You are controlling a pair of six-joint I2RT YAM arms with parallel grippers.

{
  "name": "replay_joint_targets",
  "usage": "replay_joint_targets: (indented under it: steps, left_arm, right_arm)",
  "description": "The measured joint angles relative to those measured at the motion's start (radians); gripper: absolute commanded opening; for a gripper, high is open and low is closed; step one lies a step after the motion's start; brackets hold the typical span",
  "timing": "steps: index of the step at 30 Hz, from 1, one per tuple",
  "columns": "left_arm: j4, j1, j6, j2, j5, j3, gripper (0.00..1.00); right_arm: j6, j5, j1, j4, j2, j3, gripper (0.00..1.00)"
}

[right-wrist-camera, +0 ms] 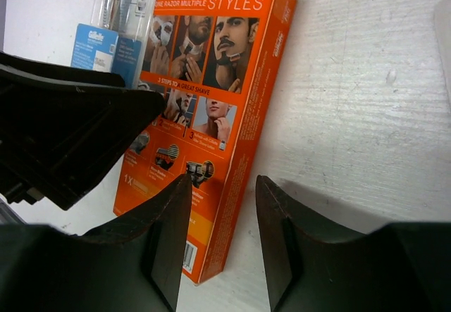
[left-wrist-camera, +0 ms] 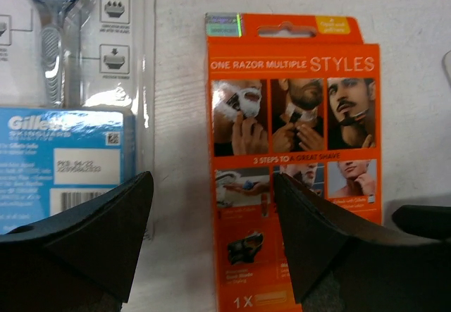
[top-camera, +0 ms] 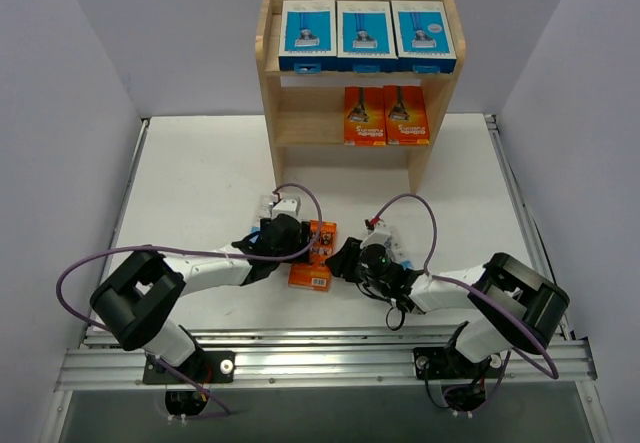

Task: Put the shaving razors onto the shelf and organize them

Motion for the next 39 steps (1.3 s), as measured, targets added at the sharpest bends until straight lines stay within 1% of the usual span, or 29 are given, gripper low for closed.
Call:
replay_joint_targets:
  steps: [3,6,8,16,21,25,30,39]
  left_arm:
    - [0.051,0.002,-0.021,0.031,0.027,-0.002,0.78]
    - [0.103,0.002,-0.036,0.055,0.055,-0.003,0.77]
    - [0.133,0.002,-0.05,0.065,0.072,-0.008,0.77]
    - [0.209,0.002,-0.099,0.068,0.134,-0.046,0.76]
    - [0.288,0.003,-0.138,0.064,0.178,-0.087,0.76]
    - [0.335,0.011,-0.171,0.033,0.192,-0.139,0.74]
    - [0.338,0.013,-0.2,-0.044,0.216,-0.199,0.71]
    - [0.343,0.014,-0.24,-0.171,0.229,-0.228,0.68]
  right_arm:
    - [0.008,-0.003,0.0,0.004,0.01,-0.005,0.36]
    - [0.012,-0.003,-0.001,0.01,0.018,-0.01,0.31]
    - [0.015,-0.003,-0.002,0.014,0.02,-0.013,0.3]
    - [0.031,-0.007,-0.012,0.05,0.05,-0.016,0.27]
    - [0.043,-0.014,-0.013,0.097,0.082,-0.015,0.24]
    - [0.05,-0.015,-0.013,0.108,0.088,-0.015,0.22]
    - [0.059,-0.014,-0.014,0.108,0.088,-0.016,0.21]
    - [0.063,-0.002,-0.021,0.113,0.087,-0.011,0.21]
